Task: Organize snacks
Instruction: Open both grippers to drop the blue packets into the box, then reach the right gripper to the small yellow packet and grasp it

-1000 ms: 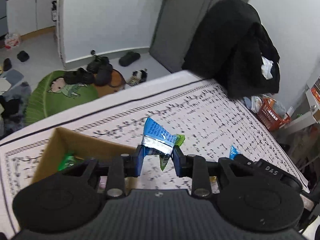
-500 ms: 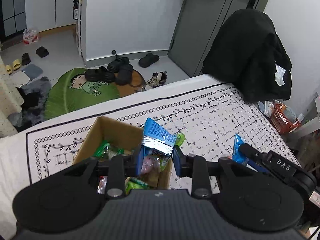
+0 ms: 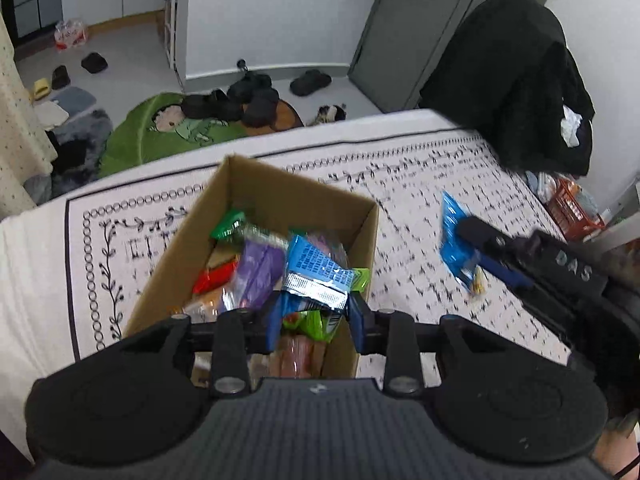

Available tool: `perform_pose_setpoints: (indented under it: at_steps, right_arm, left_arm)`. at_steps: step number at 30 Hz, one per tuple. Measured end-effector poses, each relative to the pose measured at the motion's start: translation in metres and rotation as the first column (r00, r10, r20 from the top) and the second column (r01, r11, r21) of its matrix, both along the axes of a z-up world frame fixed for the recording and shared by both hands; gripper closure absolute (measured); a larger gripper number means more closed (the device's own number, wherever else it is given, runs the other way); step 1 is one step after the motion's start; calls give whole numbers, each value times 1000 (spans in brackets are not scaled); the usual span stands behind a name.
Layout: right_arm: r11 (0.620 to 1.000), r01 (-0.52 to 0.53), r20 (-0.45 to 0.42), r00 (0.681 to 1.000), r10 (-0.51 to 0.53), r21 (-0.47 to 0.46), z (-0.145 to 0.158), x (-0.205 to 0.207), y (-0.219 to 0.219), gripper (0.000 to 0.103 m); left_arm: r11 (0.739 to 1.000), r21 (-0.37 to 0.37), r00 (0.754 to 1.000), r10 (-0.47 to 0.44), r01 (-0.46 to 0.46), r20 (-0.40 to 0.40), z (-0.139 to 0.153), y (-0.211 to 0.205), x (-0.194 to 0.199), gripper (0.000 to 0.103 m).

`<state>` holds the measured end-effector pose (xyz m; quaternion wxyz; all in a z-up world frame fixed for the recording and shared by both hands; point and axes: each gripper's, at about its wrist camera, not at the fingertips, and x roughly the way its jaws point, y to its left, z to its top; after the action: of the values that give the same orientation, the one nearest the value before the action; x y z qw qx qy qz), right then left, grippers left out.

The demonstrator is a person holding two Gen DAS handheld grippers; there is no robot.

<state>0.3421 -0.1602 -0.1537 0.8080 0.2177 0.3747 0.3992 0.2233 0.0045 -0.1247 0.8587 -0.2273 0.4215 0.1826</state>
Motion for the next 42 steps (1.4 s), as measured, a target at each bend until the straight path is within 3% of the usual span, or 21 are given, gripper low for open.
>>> perform_pose_setpoints:
  at_steps: [7, 10, 11, 14, 22, 33, 42]
  right_arm:
    - [998, -56, 8, 998, 56, -18, 1, -14, 21, 77]
    - [998, -65, 13, 998, 65, -5, 4, -20, 26, 74]
    - [998, -59, 16, 998, 59, -4, 5, -22, 26, 67]
    - [1000, -28, 19, 999, 28, -1, 6, -24, 24, 53]
    - [996, 83, -19, 996, -84, -31, 9, -21, -3, 50]
    - [980, 190, -64, 979, -194, -65, 12, -42, -43, 41]
    - [959, 251, -28, 966, -257, -132, 25, -64, -65, 37]
  left_arm:
    - [999, -7, 999, 33, -33, -17, 0, 11, -12, 52]
    - [999, -2, 999, 48, -48, -9, 3, 15, -16, 50]
    - [998, -1, 998, 56, -56, -8, 3, 17, -18, 49]
    - [997, 5, 997, 73, -73, -7, 4, 22, -22, 48]
    - [994, -24, 995, 104, -104, -7, 1, 34, -31, 29]
    - [996, -58, 997, 75, -74, 2, 3, 34, -39, 20]
    - [996, -83, 999, 28, -25, 39, 19, 30, -51, 14]
